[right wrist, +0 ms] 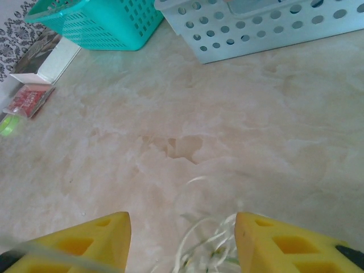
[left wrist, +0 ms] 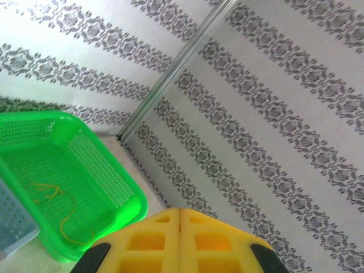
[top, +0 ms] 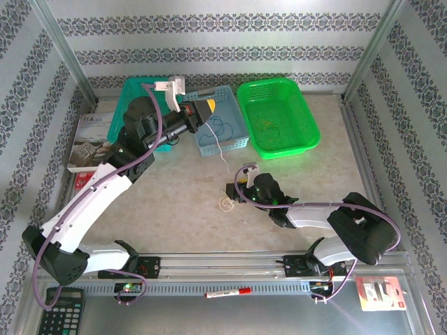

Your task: Untangle the cables

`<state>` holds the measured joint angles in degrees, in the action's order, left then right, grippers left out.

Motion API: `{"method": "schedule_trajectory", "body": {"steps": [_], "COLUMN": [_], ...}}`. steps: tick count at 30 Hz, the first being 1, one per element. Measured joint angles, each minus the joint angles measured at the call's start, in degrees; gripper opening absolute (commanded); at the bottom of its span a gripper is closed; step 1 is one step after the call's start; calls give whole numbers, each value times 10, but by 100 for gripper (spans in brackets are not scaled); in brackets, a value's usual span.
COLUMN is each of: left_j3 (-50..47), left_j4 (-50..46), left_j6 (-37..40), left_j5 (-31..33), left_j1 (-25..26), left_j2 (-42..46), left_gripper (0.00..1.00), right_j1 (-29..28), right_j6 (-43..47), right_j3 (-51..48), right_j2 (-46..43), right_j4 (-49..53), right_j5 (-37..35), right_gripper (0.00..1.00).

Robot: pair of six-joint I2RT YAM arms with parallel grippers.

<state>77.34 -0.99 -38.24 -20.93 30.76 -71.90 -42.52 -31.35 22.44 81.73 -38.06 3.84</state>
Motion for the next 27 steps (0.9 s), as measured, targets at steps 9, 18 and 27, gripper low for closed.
{"method": "schedule_trajectory", "body": {"steps": [9, 18, 27], "left_j3": [108, 195, 148], "left_j4": [-3, -3, -8], "left_j6": [-9, -13, -14], "left_j5": [-12, -40, -43], "left_j1": [-36, -43, -43], "left_j2": [-32, -62, -62], "left_gripper": [0, 0, 0], "right_j1": [0, 0, -16], "right_j6": [-5, -20, -10], "right_j3": [-18, -49, -7], "right_j2": [45, 30, -123], "right_j4": [-12, -17, 47], "right_j5": [-10, -12, 7], "right_gripper": [38, 52, 66]}}
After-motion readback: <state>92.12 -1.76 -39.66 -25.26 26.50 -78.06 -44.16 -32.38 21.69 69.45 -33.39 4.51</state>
